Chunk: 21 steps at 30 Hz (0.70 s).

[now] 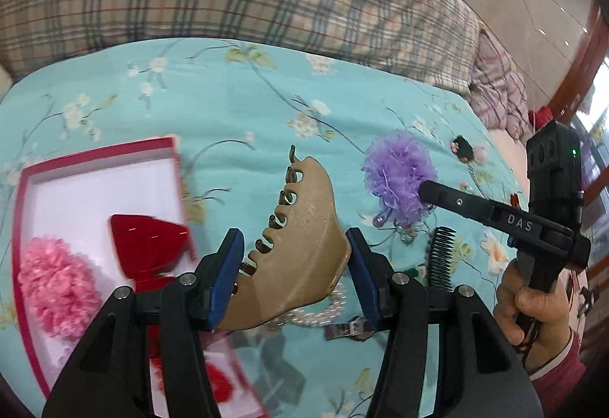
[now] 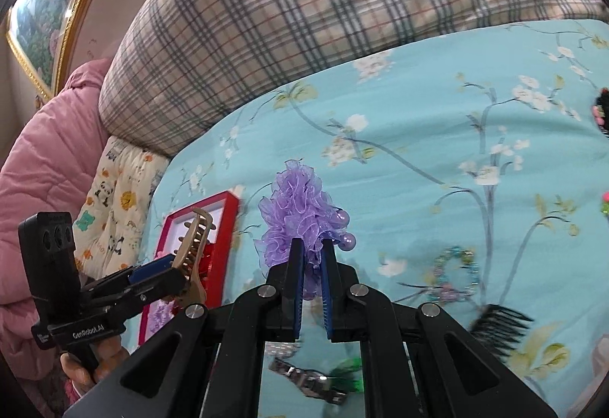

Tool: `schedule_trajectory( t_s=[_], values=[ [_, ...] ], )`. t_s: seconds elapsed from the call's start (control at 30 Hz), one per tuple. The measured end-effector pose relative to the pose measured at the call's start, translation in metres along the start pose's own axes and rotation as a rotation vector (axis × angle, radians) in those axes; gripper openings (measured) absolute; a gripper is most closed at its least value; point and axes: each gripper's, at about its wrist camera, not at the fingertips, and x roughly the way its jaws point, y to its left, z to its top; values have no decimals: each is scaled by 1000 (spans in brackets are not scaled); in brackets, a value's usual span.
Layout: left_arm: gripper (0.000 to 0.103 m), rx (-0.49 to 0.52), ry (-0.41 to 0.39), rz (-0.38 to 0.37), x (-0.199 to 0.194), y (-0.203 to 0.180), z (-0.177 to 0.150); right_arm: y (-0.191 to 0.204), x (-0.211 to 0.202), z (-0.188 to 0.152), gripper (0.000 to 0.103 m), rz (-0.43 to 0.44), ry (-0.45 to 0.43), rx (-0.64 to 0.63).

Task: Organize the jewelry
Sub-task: 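Carry the claw clip and purple flower into the tray and open both tools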

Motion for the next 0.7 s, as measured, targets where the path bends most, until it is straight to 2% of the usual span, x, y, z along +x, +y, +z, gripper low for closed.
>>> schedule_trajectory(
  t_s=[0.7],
  values=[
    [54, -138, -55, 120, -44, 87, -4, 86, 55, -2, 7, 97, 63, -95]
  ],
)
